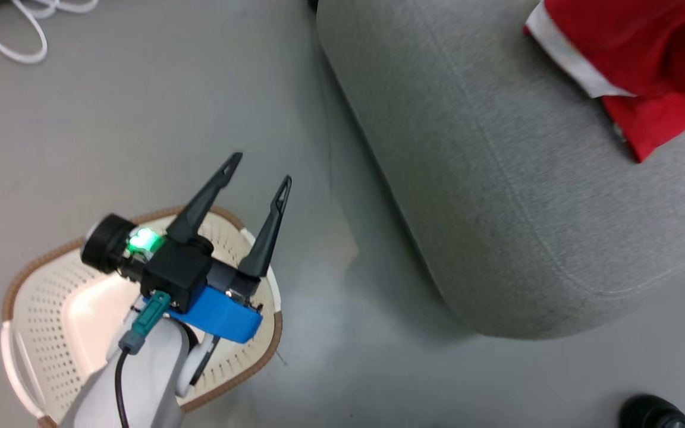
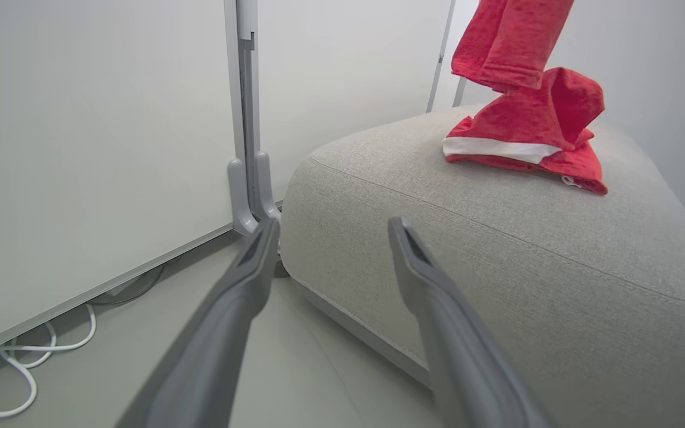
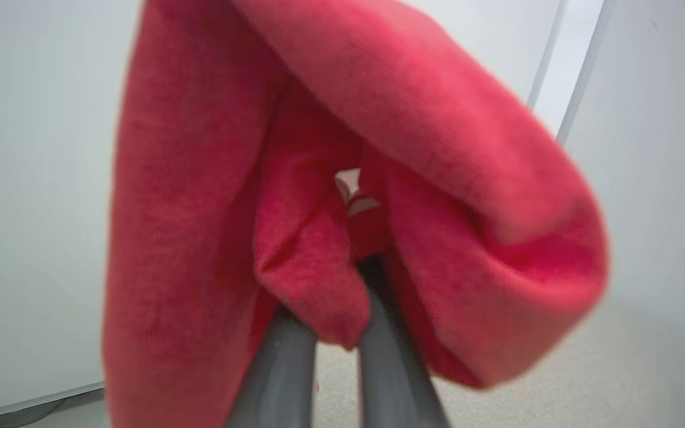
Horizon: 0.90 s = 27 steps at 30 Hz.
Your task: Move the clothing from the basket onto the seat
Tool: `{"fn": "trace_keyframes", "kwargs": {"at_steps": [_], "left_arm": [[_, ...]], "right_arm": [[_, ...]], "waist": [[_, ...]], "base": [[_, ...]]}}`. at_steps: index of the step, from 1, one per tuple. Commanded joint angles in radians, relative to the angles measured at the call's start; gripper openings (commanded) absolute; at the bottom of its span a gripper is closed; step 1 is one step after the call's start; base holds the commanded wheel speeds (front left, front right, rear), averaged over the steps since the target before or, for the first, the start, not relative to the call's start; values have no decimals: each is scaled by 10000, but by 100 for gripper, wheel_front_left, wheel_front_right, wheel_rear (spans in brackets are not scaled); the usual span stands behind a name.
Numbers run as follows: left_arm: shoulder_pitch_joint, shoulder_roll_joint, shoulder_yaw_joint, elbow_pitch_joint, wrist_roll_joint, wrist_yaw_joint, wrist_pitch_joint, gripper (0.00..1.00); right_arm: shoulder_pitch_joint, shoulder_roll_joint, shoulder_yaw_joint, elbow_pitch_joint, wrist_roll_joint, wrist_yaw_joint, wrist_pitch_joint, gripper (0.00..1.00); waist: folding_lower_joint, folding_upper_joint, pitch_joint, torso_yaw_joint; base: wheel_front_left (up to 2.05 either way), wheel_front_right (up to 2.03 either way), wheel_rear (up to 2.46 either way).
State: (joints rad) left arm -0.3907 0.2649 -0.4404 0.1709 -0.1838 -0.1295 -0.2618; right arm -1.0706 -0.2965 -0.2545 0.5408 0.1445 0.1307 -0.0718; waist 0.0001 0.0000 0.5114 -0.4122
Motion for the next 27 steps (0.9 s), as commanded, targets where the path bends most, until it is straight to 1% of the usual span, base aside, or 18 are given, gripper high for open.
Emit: {"fn": "trace_keyframes", "kwargs": {"at_steps": [1, 5, 10, 14, 20, 27], "left_arm": [[-182, 85, -26, -70, 36, -14, -47, 100], [-639, 353, -109, -373, 123, -15, -47, 100], [-980, 579, -208, -695, 196, -15, -47, 100], [-1092, 688, -210, -920, 241, -15, -47, 100], [-1132, 774, -156, -1049, 277, -13, -47, 100], [-1138, 852, -40, -1101, 284, 22, -47, 100]], "right_arm": [[-178, -16, -79, -35, -76, 1, 22, 0], [-593, -345, -1067, -34, -475, 1, -38, 0], [-499, -167, -1877, 656, -781, 1, -362, 0], [-134, -149, -1805, 1631, -1009, -1, -683, 0], [-265, -109, -2249, 3109, -1219, 1, -1088, 0], [-652, -119, -2507, 4128, -1523, 1, -1461, 0]], "waist": [[-1, 0, 719, 239], [-1, 0, 1496, 376], [-1, 0, 2163, 463], [-1, 0, 2546, 539], [-1, 0, 2846, 614], [-1, 0, 2847, 602]], "base": [[0, 0, 0], [0, 0, 0], [0, 0, 0], [0, 0, 0], [0, 0, 0], [0, 0, 0]]}}
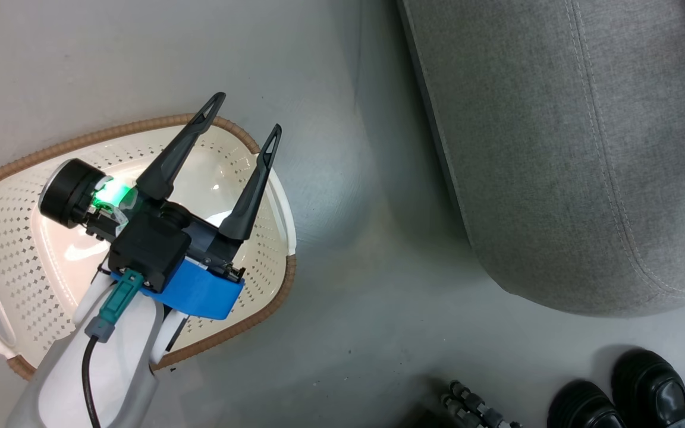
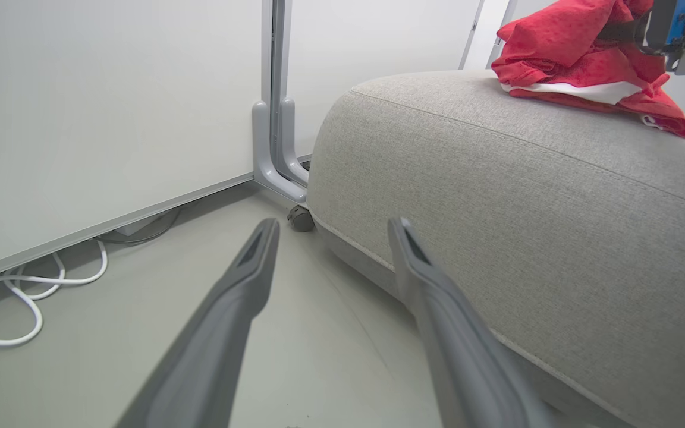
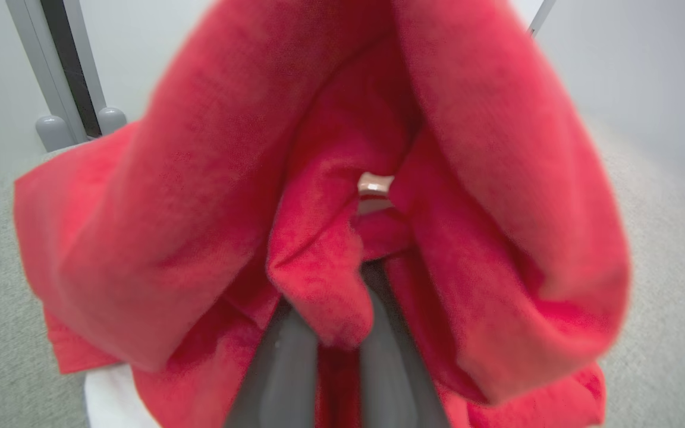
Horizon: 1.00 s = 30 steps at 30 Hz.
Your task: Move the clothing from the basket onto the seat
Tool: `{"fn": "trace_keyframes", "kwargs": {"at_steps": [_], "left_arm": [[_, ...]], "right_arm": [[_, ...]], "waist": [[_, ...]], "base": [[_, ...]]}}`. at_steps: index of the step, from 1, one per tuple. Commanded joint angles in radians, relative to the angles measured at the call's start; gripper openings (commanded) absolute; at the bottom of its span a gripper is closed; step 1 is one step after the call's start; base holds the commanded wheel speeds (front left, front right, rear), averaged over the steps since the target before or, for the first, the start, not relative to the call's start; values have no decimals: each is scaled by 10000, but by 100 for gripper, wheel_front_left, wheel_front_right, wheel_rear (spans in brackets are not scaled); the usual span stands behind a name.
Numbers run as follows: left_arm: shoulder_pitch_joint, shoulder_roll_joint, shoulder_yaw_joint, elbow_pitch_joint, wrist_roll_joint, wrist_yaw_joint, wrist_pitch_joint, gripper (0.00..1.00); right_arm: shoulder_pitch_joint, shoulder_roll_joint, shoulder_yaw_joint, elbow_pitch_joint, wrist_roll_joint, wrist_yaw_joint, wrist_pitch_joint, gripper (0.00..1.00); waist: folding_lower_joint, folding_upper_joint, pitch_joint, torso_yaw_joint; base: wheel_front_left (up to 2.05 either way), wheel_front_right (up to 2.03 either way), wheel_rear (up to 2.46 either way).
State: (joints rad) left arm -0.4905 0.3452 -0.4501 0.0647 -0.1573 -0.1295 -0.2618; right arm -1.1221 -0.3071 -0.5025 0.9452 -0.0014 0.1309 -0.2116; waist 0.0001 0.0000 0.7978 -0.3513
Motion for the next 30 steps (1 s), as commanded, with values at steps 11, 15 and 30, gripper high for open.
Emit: {"fn": "trace_keyframes", "kwargs": {"at_steps": [11, 15, 30], "left_arm": [[-251, -108, -68, 150, -19, 16, -47, 100], [-197, -152, -4, 156, -44, 15, -47, 100], [237, -854, 152, 470, -283, 9, -49, 100]], "right_arm": [[-436, 4, -34, 862, -452, -2, -307, 100], [-420, 21, -82, 980, -535, -1, -369, 100], [567, 221, 355, 831, -548, -2, -527, 100]], "waist": [[-1, 0, -177, 33], [-1, 0, -243, 65], [-1, 0, -1448, 549]], "base": [[0, 0, 0], [0, 0, 0], [0, 0, 0]]}}
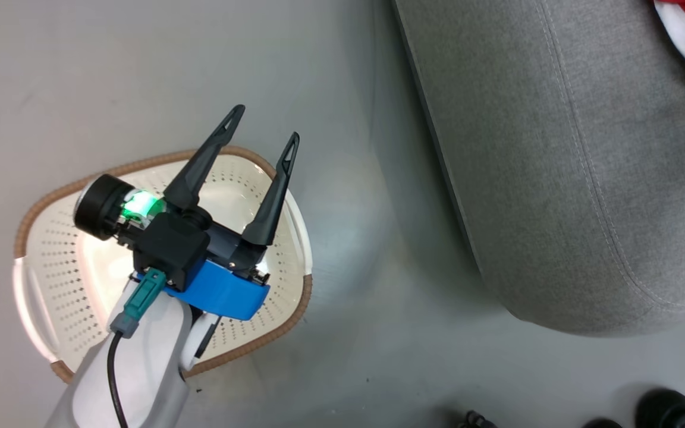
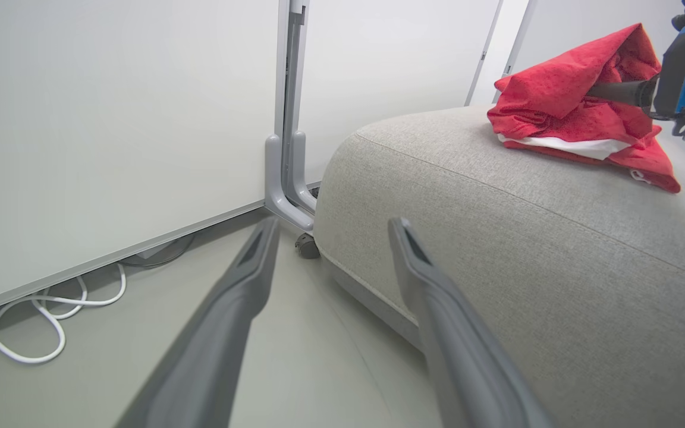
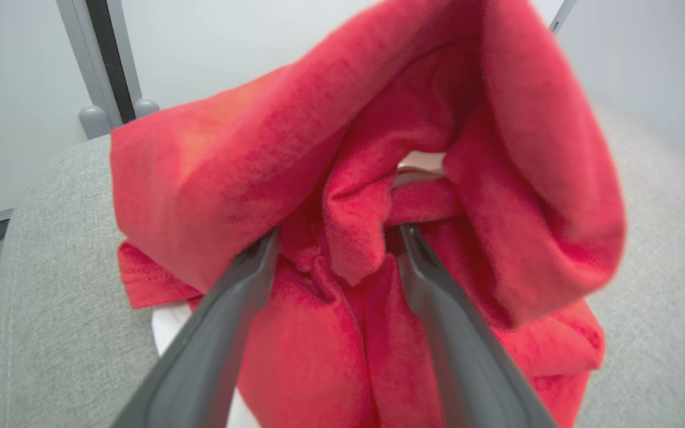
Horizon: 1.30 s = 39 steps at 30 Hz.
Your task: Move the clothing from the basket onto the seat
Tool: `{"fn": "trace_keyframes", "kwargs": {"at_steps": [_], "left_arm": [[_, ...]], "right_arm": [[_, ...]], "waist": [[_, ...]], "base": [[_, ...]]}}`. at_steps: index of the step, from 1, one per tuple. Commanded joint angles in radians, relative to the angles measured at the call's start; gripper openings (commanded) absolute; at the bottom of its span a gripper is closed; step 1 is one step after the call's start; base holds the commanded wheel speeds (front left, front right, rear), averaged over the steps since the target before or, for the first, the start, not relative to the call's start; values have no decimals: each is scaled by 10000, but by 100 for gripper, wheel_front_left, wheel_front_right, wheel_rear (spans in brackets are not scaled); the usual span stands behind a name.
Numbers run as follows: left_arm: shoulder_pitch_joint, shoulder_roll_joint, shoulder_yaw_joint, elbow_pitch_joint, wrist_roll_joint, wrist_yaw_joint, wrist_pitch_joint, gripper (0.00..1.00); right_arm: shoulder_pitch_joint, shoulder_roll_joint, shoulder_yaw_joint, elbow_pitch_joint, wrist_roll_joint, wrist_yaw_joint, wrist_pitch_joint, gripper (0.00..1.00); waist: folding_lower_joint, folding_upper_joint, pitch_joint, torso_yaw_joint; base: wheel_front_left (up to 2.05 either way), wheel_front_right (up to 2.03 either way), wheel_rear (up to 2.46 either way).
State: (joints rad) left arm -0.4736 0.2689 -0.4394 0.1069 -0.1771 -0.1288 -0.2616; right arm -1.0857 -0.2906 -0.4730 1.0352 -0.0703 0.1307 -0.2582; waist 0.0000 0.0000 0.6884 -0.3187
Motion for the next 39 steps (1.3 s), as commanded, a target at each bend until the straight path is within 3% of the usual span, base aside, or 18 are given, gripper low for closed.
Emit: {"fn": "trace_keyframes", "kwargs": {"at_steps": [1, 10, 19, 29, 39], "left_arm": [[124, -172, 50, 100, -97, -1, -49, 100], [711, -886, 386, 523, -337, -14, -49, 100], [2061, -1616, 1318, 1212, -796, -21, -49, 100], [3307, -1905, 2163, 1614, -977, -20, -49, 100], [4154, -2081, 3070, 1851, -782, -17, -49, 100]], "right_arm": [[322, 43, 96, -105, 216, 1, -64, 100], [1659, -315, 768, -528, 566, 1, -67, 100], [3836, -164, 1813, -2133, 1222, 1, -66, 100], [6385, 462, 2803, -4600, 1278, 1, 509, 100], [8468, 1186, 3205, -6820, 1324, 1, 1402, 100]], "waist": [[0, 0, -495, 302], [0, 0, -2013, 970], [0, 0, -4143, 1573], [0, 0, -5762, 2033], [0, 0, -6618, 2707]], "base": [[0, 0, 0], [0, 0, 0], [0, 0, 0], [0, 0, 0], [0, 0, 0]]}}
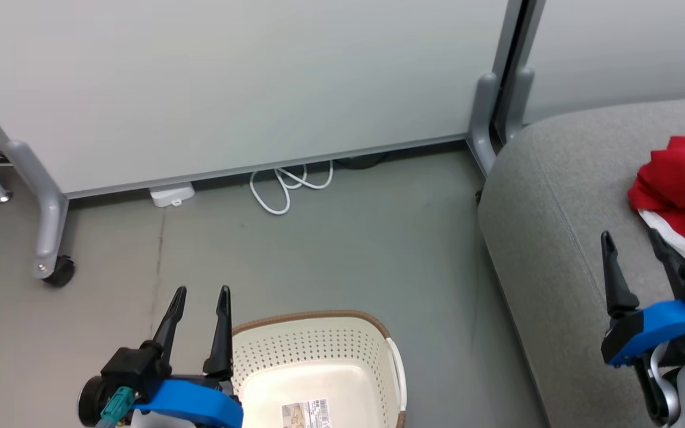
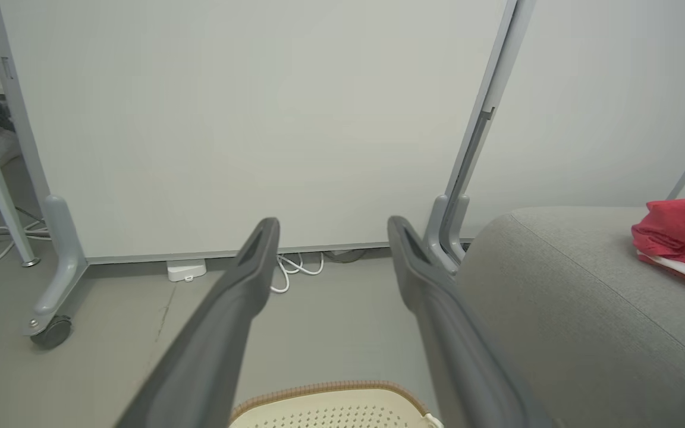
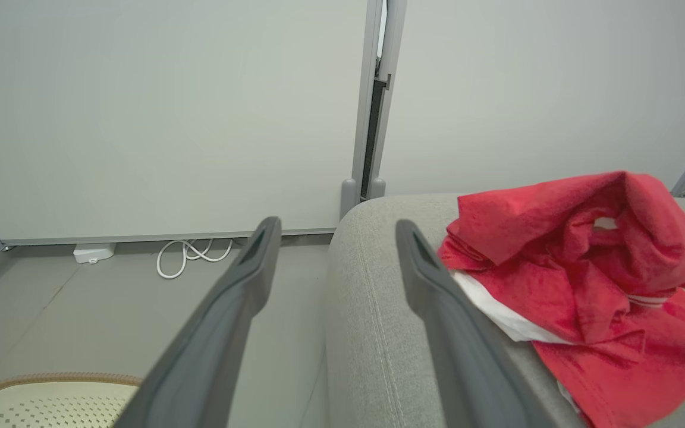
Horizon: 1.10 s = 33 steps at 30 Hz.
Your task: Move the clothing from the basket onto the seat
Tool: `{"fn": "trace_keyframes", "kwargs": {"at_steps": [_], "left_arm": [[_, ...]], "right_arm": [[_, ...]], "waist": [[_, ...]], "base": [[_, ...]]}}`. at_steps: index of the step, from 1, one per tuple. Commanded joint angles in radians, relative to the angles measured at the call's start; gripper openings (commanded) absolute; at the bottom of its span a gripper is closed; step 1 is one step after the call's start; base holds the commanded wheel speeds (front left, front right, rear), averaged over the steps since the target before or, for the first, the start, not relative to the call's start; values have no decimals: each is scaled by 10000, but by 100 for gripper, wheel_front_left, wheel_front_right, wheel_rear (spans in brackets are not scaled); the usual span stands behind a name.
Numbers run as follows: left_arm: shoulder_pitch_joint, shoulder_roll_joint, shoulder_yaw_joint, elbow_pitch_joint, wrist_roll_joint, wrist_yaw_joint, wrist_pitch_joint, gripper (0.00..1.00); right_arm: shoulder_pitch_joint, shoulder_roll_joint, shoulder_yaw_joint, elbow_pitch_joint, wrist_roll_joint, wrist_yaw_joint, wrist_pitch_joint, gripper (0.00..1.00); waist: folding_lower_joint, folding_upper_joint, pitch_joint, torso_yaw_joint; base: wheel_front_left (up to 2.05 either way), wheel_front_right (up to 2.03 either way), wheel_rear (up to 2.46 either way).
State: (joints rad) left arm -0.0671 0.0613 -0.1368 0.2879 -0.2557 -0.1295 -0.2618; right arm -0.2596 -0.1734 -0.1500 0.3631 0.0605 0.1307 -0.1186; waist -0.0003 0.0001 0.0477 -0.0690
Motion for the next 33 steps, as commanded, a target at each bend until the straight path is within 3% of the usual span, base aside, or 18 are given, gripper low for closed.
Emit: {"fn": "trace_keyframes", "kwargs": {"at_steps": [1, 17, 33], "left_arm": [[149, -19, 138, 66, 10, -10, -49, 100], [174, -94, 955, 772, 34, -13, -47, 100], [288, -110, 1037, 822, 28, -14, -47, 100]], "right_arm": [[367, 97, 21, -230, 3, 1, 79, 100], [1443, 779, 653, -1153, 190, 1, 289, 100], [1649, 1005, 985, -1188, 271, 1, 374, 100]], "waist": [[3, -1, -272, 273], [3, -1, -635, 1022], [3, -1, -572, 1085]], "base": [[0, 0, 0], [0, 0, 0], [0, 0, 0]]}}
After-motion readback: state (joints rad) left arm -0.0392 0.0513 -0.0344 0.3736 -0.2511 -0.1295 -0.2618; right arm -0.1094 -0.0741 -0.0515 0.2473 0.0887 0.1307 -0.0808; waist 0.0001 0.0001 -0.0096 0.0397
